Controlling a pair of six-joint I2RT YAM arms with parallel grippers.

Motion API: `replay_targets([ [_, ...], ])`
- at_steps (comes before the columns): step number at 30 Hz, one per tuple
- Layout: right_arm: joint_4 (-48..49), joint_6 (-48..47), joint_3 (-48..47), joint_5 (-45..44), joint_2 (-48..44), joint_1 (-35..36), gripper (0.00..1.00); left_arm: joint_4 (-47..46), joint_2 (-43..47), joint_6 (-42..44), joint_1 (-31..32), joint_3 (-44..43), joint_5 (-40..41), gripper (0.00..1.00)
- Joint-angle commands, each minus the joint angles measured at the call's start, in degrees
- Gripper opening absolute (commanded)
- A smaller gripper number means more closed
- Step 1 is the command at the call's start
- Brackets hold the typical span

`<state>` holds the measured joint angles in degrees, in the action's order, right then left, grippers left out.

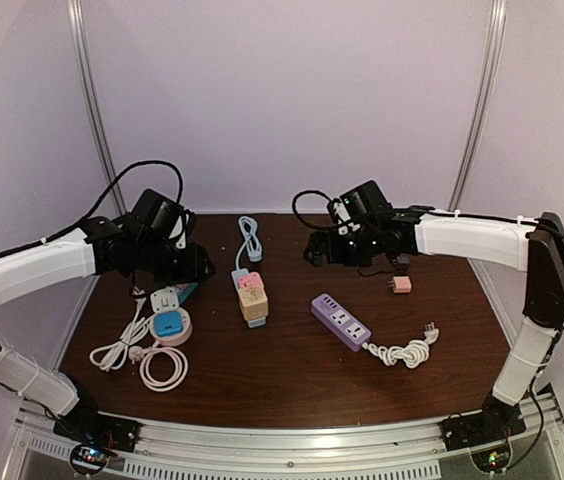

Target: Pull the plug off the socket

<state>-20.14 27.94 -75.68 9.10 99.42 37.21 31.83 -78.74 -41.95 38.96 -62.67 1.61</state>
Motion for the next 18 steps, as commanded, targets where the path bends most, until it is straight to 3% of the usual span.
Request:
replay_targets([
  [1, -5.3, 2.6, -8.0, -6.6, 5.8, 7.4, 1.00, -0.8, 3.4, -1.5, -0.4, 2.7, 2.2, 0.46],
  [10, -14.5, 2.5, -27.0, -11.1, 20.6, 17.5, 1.00, 0.5, 12.4, -3.3, -0.6, 6.8, 10.3, 0.47],
  [18, -19.3, 2.1, -35.0, -13.6, 27.4, 19.9, 0.98, -0.1, 15.9, -2.8, -2.1, 7.5, 12.0, 0.47],
])
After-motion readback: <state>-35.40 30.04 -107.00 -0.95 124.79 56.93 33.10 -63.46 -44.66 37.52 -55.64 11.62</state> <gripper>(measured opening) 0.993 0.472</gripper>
